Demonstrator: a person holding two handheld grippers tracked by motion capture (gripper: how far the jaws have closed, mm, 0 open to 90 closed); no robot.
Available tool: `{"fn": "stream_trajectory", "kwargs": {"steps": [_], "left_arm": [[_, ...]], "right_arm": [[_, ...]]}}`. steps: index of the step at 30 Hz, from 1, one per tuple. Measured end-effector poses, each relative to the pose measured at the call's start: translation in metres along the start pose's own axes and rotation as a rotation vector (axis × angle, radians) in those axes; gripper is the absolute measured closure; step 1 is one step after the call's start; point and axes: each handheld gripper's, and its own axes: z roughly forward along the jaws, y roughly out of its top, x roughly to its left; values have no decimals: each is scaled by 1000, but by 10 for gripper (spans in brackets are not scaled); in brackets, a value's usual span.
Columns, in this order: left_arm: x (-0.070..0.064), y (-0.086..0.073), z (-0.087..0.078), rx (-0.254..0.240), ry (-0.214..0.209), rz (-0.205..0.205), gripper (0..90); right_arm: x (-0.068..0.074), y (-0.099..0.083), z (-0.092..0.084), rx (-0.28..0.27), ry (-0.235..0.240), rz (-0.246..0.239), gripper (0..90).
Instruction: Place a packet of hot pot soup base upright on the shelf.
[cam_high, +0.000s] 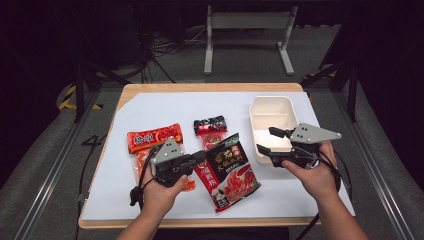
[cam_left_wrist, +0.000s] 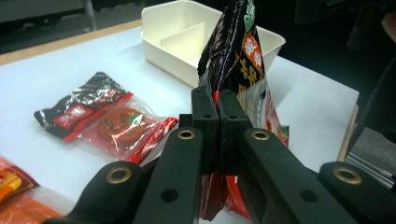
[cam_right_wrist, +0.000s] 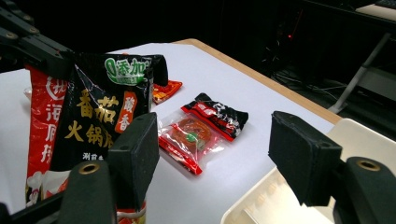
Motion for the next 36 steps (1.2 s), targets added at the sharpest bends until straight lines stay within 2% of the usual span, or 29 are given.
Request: {"fn": "stream_trajectory", "kwargs": {"steps": [4,7,10,16,22,25,27,36], "left_arm": [[-5,7,-6,-6,37,70,884],[-7,10,-11,-13,65,91,884],[-6,12,-14,-21,73,101,884],[-6,21,-22,-31,91,158,883],[-5,25,-25,-37,93,173,883],[-4,25,-26,-43,93,166,883],[-4,26,-26,-37,91,178,883],[-2,28,-23,-32,80,193,883]], "right_arm": [[6,4,3,-5,16,-6,342],[11,7,7,-7,36,-15,342],[17,11,12,-5,57,-28,342],[25,19,21,9,93,-54,341],[26,28,30,14,122,-36,336],[26,31,35,12,143,-31,336],[26,33,37,17,149,-30,336],[31,41,56,45,191,-45,339]]}}
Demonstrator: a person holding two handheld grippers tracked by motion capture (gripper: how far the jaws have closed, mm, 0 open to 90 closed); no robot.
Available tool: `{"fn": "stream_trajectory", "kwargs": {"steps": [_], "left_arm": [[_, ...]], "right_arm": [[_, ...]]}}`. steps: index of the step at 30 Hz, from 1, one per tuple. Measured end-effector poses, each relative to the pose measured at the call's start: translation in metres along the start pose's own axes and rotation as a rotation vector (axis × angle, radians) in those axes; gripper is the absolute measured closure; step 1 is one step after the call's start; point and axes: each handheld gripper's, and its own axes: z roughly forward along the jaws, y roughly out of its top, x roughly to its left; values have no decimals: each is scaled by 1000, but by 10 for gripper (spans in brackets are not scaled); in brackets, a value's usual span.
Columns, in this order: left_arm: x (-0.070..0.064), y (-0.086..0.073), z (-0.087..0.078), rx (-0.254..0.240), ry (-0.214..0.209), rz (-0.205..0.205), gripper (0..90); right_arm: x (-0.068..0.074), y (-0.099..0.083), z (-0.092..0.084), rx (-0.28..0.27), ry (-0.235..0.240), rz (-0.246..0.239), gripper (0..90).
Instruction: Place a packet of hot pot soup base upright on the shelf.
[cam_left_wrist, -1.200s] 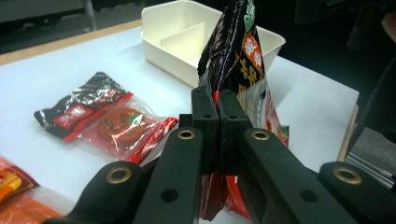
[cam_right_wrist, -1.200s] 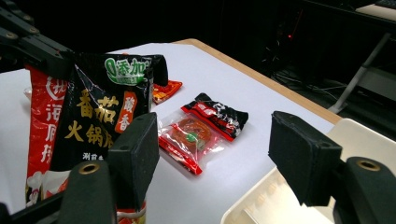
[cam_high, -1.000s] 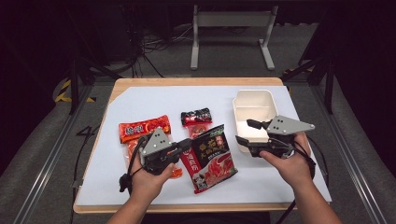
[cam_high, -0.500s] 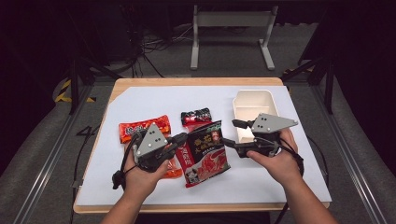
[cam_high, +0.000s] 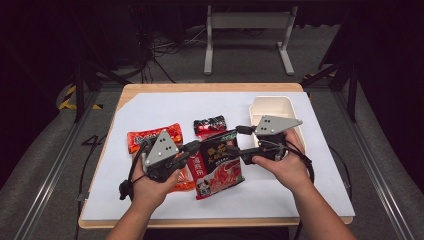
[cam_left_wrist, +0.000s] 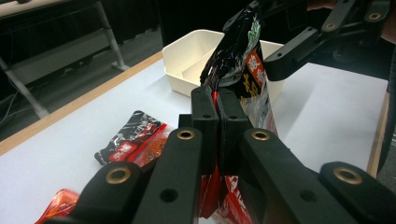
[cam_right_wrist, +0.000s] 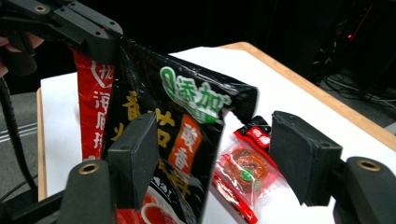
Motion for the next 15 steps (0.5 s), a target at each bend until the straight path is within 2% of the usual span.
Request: {"fn": "stream_trajectory", "kwargs": {"steps": [4,6,8,10,11,12,15], "left_arm": [[0,1,1,0,-7,4,883],[0,1,1,-1,-6,1,883],[0,1,1,-1,-2,-1,883],[0,1,1,-1,-2,-5,882],[0,1,1,-1,-2,-5,882],[0,1,1,-2,-1,-5,882],[0,0,0,-8,2,-15,881]], "right_arm": [[-2,2,7,19,31,2,364],[-1,2,10,35,59,0,447],[0,2,12,61,80,-23,532],[1,2,12,78,69,-37,628],[1,2,12,78,69,-37,628],[0,2,11,90,65,-43,681],[0,3,10,107,85,-18,731]]}}
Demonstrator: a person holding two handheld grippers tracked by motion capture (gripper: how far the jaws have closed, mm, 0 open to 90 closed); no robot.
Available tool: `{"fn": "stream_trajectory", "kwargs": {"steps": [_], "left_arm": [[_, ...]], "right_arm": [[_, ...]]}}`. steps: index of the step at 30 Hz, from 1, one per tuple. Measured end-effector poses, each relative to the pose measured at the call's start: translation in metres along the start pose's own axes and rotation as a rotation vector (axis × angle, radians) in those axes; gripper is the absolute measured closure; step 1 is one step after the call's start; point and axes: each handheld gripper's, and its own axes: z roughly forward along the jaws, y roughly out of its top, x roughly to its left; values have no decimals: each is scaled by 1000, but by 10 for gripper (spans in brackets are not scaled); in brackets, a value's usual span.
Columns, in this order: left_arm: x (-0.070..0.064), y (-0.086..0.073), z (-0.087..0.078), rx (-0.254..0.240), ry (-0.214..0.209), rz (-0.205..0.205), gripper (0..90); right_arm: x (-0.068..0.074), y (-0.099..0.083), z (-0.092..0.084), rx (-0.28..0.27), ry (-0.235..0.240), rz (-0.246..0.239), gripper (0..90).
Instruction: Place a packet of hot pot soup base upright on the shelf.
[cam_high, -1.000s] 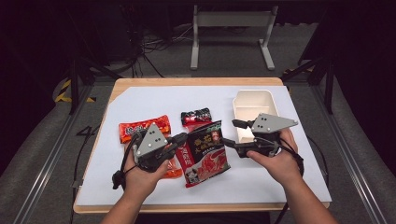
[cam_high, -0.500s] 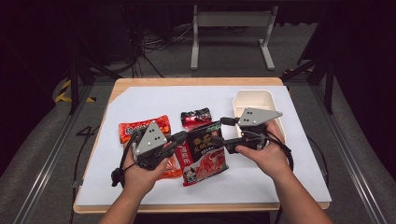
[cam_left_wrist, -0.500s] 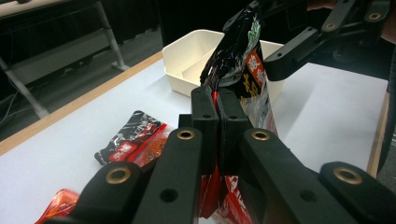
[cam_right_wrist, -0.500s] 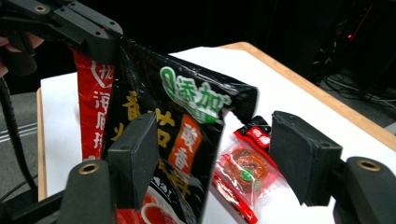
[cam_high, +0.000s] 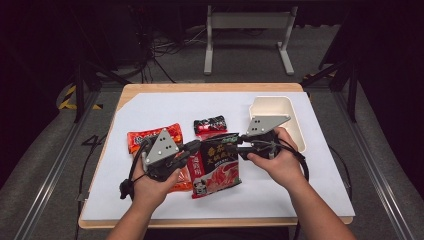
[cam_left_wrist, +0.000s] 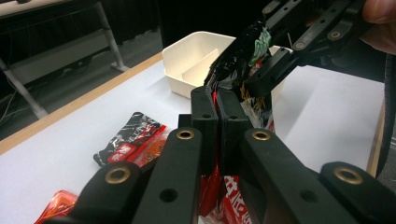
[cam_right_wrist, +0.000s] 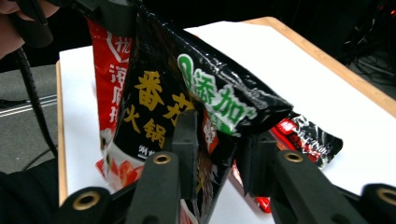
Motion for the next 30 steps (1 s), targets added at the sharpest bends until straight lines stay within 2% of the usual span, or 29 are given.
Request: {"fn": "stream_trajectory", "kwargs": {"steps": [5,12,16,20,21,26,30], "left_arm": [[1,0,-1,-13,-1,-14,880],[-2,1,-1,-29,14,1,868],[0,3,-1,-71,4,-19,831],[2,4,0,-110,-18,-46,755],[3,4,-1,-128,-29,-63,738],[12,2,-8,-166,-18,-105,707],[15,1,-12,-174,-4,-116,683]], "right_arm": [[2,2,-3,16,10,10,787],[4,4,-7,7,-32,20,827],[8,6,-11,-26,-75,38,836],[5,8,-16,-42,-90,66,839],[4,9,-17,-42,-92,71,840],[1,9,-18,-38,-107,95,841],[-3,8,-21,-50,-114,110,841]]}}
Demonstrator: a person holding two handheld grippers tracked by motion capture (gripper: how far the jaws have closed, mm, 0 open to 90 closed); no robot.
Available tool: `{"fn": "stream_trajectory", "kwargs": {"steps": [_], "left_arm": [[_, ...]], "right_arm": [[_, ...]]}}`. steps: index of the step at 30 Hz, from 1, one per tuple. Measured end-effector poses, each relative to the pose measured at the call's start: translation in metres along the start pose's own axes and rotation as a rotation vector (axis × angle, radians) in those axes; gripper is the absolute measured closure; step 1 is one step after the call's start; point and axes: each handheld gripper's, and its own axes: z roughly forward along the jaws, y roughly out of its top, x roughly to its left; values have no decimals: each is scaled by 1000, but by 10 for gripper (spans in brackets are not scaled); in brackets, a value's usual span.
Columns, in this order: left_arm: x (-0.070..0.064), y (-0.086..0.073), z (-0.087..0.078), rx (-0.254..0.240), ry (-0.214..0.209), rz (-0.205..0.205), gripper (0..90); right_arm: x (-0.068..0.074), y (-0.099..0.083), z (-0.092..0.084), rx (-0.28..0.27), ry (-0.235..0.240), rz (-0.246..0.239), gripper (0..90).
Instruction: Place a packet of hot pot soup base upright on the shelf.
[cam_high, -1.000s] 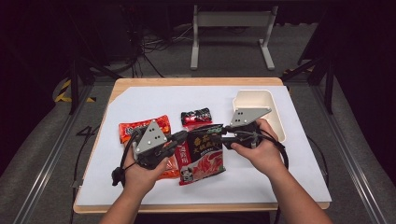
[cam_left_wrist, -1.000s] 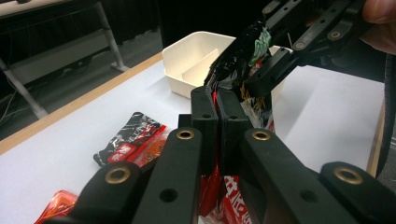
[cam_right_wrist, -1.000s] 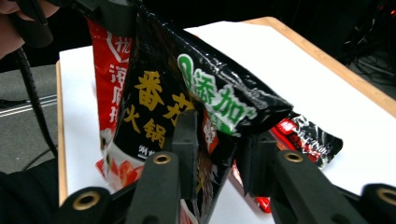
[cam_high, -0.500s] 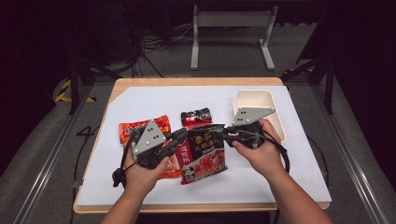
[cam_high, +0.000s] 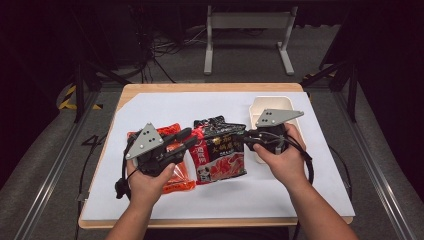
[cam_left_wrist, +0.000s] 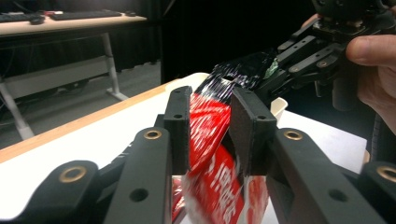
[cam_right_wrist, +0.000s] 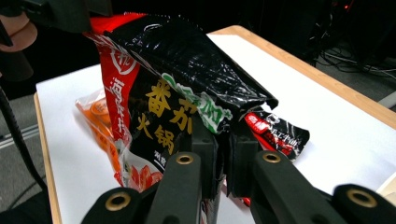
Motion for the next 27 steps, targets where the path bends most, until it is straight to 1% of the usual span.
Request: {"fn": "stream_trajectory", "kwargs": {"steps": [3,8,9,12,14,17,20,21,23,24,27], "left_arm": [[4,0,-4,-2,15,-7,655],[9,-2,-8,8,27,-13,630],[9,-2,-8,8,27,-13,620],[13,-4,-9,21,31,-16,606],[14,-4,-10,24,33,-18,598],[18,-6,-12,32,36,-22,586],[21,-7,-14,36,42,-25,565],[21,-7,-14,36,42,-25,556],[25,-8,-17,41,49,-39,533],[25,-8,-17,41,49,-39,523],[29,-9,-19,42,63,-48,511]], "right_arm": [[-5,2,-4,-9,-3,14,841],[-11,9,-13,-16,-34,8,841],[-11,9,-13,-16,-34,8,841],[-19,17,-21,-28,-57,12,840],[-21,18,-22,-31,-61,13,840],[-31,24,-30,-46,-86,18,840],[-37,28,-36,-53,-103,17,840],[-37,28,-36,-53,-103,17,840],[-45,31,-40,-59,-122,18,839],[-45,31,-40,-59,-122,18,839],[-55,33,-44,-67,-140,22,839]]}}
